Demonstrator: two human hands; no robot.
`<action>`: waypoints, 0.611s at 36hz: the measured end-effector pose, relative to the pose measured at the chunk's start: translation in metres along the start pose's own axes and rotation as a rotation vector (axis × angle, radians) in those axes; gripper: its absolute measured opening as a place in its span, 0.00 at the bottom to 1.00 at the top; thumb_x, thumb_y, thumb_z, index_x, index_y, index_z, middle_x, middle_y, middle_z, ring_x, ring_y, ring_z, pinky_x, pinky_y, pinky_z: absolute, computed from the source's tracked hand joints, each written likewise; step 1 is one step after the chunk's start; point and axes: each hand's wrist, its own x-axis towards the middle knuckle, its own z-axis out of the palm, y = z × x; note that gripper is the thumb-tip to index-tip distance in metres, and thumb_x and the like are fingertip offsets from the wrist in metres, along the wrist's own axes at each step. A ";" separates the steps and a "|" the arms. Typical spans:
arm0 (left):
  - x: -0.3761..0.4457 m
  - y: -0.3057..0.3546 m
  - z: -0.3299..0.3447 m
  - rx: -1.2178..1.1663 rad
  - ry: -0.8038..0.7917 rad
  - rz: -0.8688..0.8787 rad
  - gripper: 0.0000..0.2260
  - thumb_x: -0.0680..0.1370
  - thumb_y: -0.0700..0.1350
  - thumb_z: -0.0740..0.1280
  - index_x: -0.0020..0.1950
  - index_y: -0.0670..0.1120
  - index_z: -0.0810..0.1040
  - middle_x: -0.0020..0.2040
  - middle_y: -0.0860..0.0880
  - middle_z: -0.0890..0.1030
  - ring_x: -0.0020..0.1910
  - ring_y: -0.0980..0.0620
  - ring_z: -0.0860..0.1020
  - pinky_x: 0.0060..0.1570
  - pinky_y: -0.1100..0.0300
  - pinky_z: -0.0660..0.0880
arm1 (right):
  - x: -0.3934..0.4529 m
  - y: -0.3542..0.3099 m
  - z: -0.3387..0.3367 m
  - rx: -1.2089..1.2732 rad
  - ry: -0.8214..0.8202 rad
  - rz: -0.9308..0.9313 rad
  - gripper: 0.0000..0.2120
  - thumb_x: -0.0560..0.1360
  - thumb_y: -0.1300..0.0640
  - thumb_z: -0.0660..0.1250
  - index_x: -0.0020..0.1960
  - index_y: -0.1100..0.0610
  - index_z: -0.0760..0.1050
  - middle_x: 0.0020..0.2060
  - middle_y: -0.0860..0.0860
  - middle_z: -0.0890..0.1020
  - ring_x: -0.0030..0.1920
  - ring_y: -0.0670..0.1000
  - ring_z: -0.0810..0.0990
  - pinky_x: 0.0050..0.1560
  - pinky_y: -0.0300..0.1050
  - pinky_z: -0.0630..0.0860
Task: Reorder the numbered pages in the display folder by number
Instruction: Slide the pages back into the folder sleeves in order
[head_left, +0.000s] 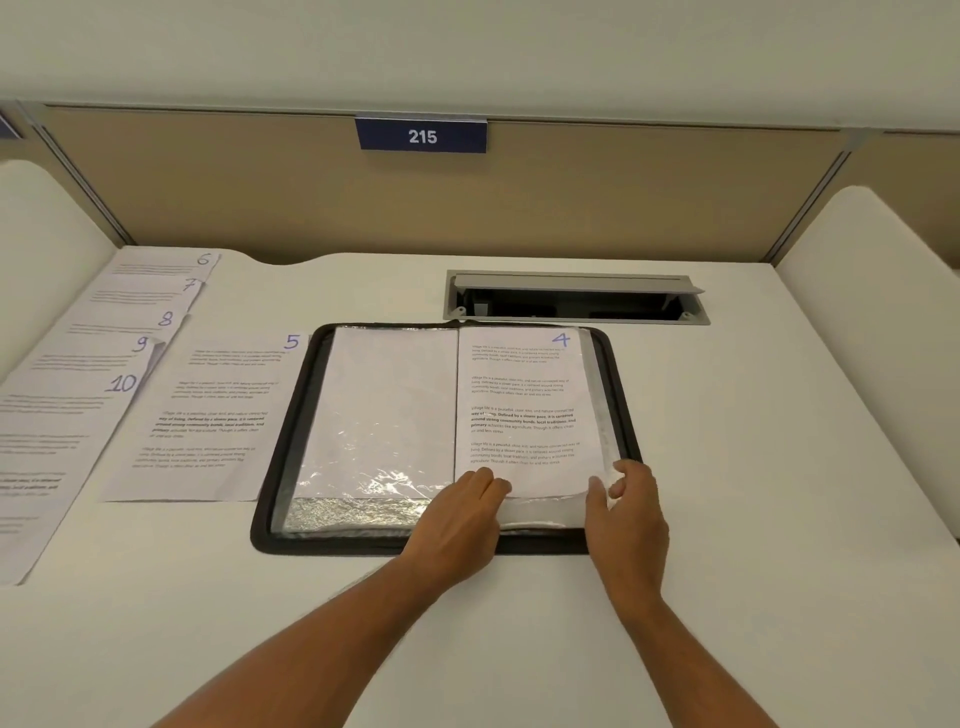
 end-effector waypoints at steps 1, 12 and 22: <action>0.000 0.000 0.000 0.005 -0.004 0.001 0.19 0.71 0.34 0.68 0.60 0.44 0.77 0.49 0.48 0.78 0.44 0.48 0.76 0.39 0.56 0.78 | 0.001 -0.002 -0.001 0.034 -0.020 0.053 0.15 0.81 0.52 0.68 0.65 0.53 0.71 0.50 0.49 0.80 0.48 0.52 0.82 0.49 0.48 0.82; -0.009 0.000 0.000 -0.011 -0.128 0.061 0.15 0.76 0.37 0.62 0.63 0.46 0.74 0.54 0.49 0.77 0.50 0.49 0.75 0.44 0.55 0.75 | 0.007 -0.014 0.003 0.506 -0.114 0.411 0.15 0.80 0.63 0.64 0.63 0.47 0.73 0.54 0.47 0.81 0.53 0.49 0.80 0.47 0.44 0.80; -0.010 -0.013 -0.014 -0.185 -0.060 0.072 0.09 0.79 0.45 0.65 0.59 0.48 0.76 0.50 0.53 0.76 0.48 0.54 0.74 0.45 0.61 0.72 | 0.012 -0.034 0.003 0.745 -0.046 0.578 0.11 0.82 0.46 0.67 0.57 0.52 0.79 0.52 0.50 0.85 0.52 0.54 0.83 0.54 0.53 0.82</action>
